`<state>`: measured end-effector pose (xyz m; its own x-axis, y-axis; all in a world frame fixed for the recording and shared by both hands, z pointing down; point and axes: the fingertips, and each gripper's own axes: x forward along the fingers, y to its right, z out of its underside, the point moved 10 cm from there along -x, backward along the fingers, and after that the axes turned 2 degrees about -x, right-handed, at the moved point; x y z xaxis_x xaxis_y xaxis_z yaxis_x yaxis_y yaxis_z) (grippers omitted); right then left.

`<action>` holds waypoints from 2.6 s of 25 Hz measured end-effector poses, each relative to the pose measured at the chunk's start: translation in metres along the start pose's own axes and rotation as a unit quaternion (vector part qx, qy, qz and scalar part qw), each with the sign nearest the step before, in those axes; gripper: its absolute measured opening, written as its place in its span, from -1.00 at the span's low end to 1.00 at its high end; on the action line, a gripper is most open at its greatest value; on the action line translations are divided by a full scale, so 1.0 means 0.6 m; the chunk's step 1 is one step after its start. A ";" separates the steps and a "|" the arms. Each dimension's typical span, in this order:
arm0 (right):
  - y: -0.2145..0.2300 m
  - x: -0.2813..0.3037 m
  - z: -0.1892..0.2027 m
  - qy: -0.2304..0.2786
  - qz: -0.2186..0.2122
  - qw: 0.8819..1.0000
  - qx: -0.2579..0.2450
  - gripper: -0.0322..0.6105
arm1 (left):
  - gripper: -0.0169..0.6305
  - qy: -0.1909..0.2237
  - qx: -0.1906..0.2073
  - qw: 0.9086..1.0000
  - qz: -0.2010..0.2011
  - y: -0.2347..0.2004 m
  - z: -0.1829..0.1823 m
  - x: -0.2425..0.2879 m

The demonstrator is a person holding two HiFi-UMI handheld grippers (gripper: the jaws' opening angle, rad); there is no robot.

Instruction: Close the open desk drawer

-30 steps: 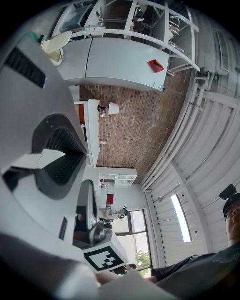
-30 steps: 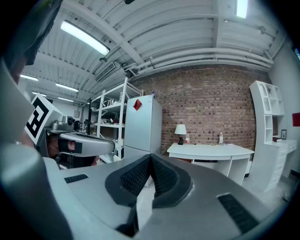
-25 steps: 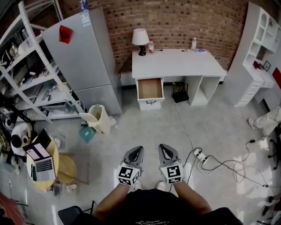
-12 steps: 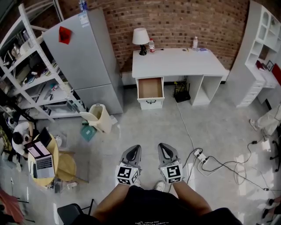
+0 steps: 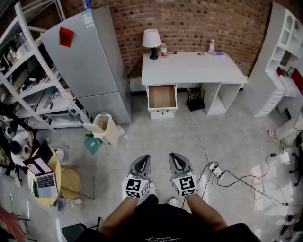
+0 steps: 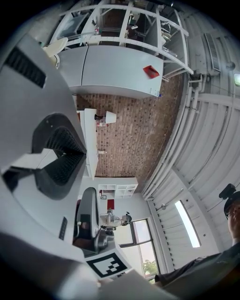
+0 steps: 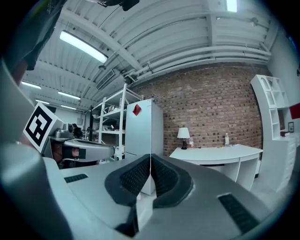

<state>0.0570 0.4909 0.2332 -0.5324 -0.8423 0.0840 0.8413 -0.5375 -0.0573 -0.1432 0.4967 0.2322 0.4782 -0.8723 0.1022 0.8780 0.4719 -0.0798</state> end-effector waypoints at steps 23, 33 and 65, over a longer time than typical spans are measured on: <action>-0.002 0.229 -0.002 -0.027 0.024 0.999 0.002 -0.81 | -0.92 -0.007 0.002 1.000 0.030 -0.207 -0.016 0.142; 0.037 0.261 0.016 -0.040 0.030 0.999 0.001 -0.81 | -0.92 -0.022 0.000 0.999 0.035 -0.217 -0.004 0.190; 0.323 0.435 0.079 -0.065 -0.061 0.996 0.030 -0.81 | -0.92 -0.077 0.032 0.996 -0.016 -0.209 0.027 0.481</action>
<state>0.0851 0.1687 0.2915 -0.6172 -0.7566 0.2158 0.7776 -0.6284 0.0209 -0.1147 0.1877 0.2878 0.4423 -0.8596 0.2559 0.8905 0.4547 -0.0118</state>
